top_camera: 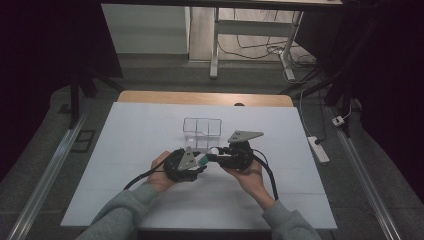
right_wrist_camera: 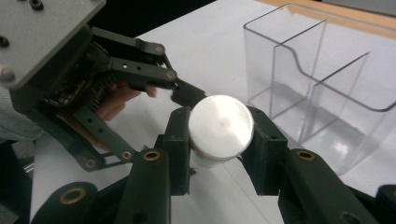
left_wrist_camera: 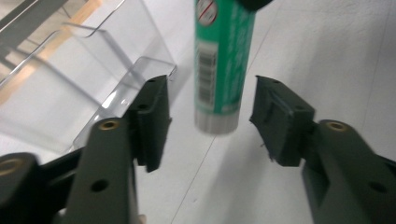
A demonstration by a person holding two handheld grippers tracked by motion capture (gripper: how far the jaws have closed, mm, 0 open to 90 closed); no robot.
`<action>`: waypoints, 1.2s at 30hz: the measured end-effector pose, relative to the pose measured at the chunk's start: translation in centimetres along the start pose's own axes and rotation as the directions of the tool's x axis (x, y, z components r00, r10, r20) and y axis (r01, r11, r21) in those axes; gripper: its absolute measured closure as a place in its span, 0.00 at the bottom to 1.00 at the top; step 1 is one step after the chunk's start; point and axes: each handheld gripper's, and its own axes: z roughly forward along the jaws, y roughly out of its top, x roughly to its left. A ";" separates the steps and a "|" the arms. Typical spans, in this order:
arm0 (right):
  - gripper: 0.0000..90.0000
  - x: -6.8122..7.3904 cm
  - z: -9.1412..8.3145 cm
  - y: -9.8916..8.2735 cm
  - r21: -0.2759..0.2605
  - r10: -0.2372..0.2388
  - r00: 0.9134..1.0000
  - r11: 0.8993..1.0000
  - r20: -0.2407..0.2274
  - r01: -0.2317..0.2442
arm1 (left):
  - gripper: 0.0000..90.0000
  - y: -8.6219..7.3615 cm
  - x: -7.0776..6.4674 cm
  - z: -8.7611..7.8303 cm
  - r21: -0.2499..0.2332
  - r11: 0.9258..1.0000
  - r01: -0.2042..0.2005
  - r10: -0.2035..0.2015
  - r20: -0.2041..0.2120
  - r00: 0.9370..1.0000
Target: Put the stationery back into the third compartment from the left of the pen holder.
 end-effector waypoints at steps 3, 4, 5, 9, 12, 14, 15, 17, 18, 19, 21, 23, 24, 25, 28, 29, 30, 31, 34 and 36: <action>0.72 -0.2 -0.5 0.1 -0.016 0.003 1.000 1.000 0.011 -0.003 | 0.45 -0.3 0.5 -0.6 0.003 0.999 0.037 -0.037 0.010 0.999; 0.72 -0.3 -0.6 0.1 -0.021 0.006 1.000 1.000 0.011 -0.006 | 0.44 -0.4 0.6 -0.8 0.004 0.999 0.049 -0.049 0.010 0.999; 0.72 -0.3 -0.8 0.2 -0.024 0.006 1.000 1.000 0.016 -0.005 | 0.44 -0.7 0.7 -1.0 0.005 0.998 0.062 -0.062 0.009 0.998; 0.72 -0.6 -1.4 0.4 -0.047 0.009 1.000 0.999 0.030 -0.008 | 0.41 -1.8 1.2 -2.0 0.014 0.994 0.113 -0.113 -0.002 0.994; 0.72 -0.8 -1.8 0.5 -0.067 0.013 0.999 0.998 0.038 -0.011 | 0.40 -2.6 1.6 -2.8 0.014 0.988 0.155 -0.155 -0.010 0.988; 0.72 -0.9 -2.1 0.6 -0.076 0.016 0.999 0.997 0.041 -0.013 | 0.40 -3.1 1.9 -3.4 0.013 0.985 0.174 -0.174 -0.017 0.985; 0.72 -0.9 -2.2 0.7 -0.079 0.015 0.999 0.997 0.044 -0.011 | 0.39 -3.3 2.0 -3.7 0.016 0.984 0.180 -0.179 -0.023 0.984; 0.72 -0.9 -2.4 0.8 -0.088 0.015 0.999 0.996 0.049 -0.010 | 0.39 -3.8 2.2 -4.2 0.020 0.980 0.197 -0.197 -0.033 0.980; 0.72 -1.0 -2.6 0.9 -0.089 0.011 0.999 0.996 0.052 -0.006 | 0.38 -4.1 2.4 -4.4 0.025 0.978 0.207 -0.206 -0.038 0.978; 0.72 -1.0 -2.7 1.0 -0.097 0.012 0.998 0.995 0.054 -0.006 | 0.37 -4.4 2.5 -4.6 0.029 0.976 0.215 -0.214 -0.046 0.976; 0.72 -1.0 -3.1 1.2 -0.109 0.008 0.998 0.994 0.061 -0.001 | 0.37 -5.0 2.6 -5.1 0.039 0.972 0.233 -0.231 -0.056 0.971; 0.72 -1.1 -3.5 1.5 -0.127 0.010 0.998 0.992 0.068 -0.001 | 0.35 -5.7 2.6 -5.5 0.059 0.969 0.238 -0.234 -0.074 0.969; 0.72 -1.2 -3.7 1.6 -0.134 0.012 0.997 0.991 0.075 -0.002 | 0.35 -6.0 2.6 -5.7 0.063 0.968 0.244 -0.239 -0.079 0.968; 0.72 -1.2 -3.9 1.8 -0.141 0.015 0.997 0.990 0.079 -0.004 | 0.35 -6.3 2.7 -5.9 0.065 0.966 0.250 -0.245 -0.081 0.966; 0.72 -1.5 -4.4 2.1 -0.157 0.020 0.996 0.988 0.091 -0.005 | 0.34 -7.0 2.7 -6.5 0.075 0.960 0.270 -0.263 -0.086 0.961; 0.72 -1.6 -4.5 2.2 -0.166 0.022 0.995 0.986 0.093 -0.007 | 0.34 -7.2 2.8 -6.7 0.078 0.959 0.273 -0.266 -0.089 0.960; 0.72 -1.6 -4.7 2.3 -0.171 0.022 0.995 0.985 0.096 -0.005 | 0.34 -7.4 2.8 -6.8 0.077 0.956 0.281 -0.274 -0.091 0.957; 0.72 -1.7 -4.8 2.4 -0.175 0.021 0.994 0.985 0.103 -0.003 | 0.33 -7.6 2.8 -7.0 0.077 0.954 0.290 -0.283 -0.091 0.955; 0.72 -2.0 -5.0 2.6 -0.189 0.027 0.993 0.982 0.117 -0.004 | 0.33 -8.1 2.9 -7.3 0.083 0.949 0.303 -0.295 -0.098 0.951; 0.72 -2.2 -5.1 2.6 -0.195 0.035 0.992 0.981 0.125 -0.009 | 0.33 -8.5 3.0 -7.5 0.084 0.946 0.312 -0.303 -0.103 0.947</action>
